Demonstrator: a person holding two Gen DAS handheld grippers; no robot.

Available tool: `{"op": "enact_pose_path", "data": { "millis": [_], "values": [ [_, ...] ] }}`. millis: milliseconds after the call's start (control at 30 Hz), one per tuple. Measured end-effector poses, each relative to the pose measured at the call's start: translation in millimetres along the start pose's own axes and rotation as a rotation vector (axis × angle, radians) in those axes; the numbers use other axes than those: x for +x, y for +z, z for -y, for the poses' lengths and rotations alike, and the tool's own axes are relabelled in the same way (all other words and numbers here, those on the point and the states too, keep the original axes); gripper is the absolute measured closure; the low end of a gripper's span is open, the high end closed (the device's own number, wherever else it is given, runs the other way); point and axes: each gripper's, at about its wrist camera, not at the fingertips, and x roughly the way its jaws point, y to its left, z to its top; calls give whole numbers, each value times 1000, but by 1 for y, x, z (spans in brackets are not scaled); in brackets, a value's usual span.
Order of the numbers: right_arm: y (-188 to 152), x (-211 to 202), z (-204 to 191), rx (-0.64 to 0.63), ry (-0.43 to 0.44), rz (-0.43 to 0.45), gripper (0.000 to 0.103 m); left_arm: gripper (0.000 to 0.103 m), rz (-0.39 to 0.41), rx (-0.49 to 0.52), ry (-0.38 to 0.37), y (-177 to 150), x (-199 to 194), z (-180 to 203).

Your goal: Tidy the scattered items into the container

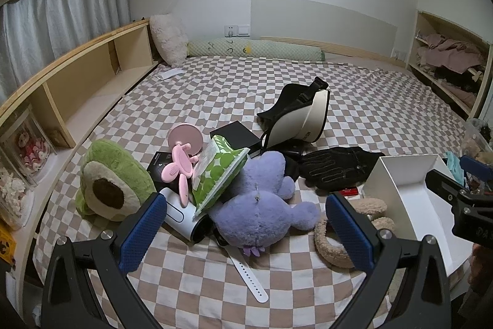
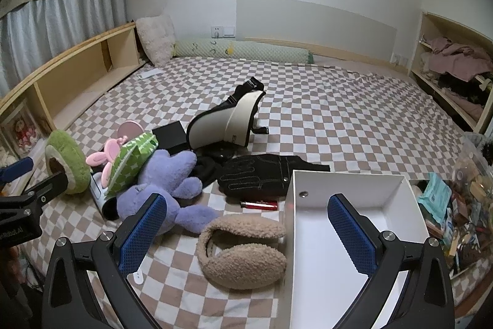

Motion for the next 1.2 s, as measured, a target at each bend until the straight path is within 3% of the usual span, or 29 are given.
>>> {"op": "enact_pose_path", "data": {
  "millis": [167,333,633,800,1033,1200],
  "values": [
    [2,0,8,64,19,30,0,0,42,-54,-20,6,-8,-15],
    [3,12,19,147,83,-25,0,0,17,-92,-38,10,-3,-29],
    [-1,36,20,138,138,-148,0,0,-80,-104,-53,14,21,-52],
    [1,42,28,147,146,-155,0,0,-173,-89,-71,21,57,-56],
    [3,52,40,175,180,-179,0,0,-251,64,-49,24,115,-27],
    [2,59,48,196,194,-206,0,1,-263,194,79,17,161,-15]
  ]
}}
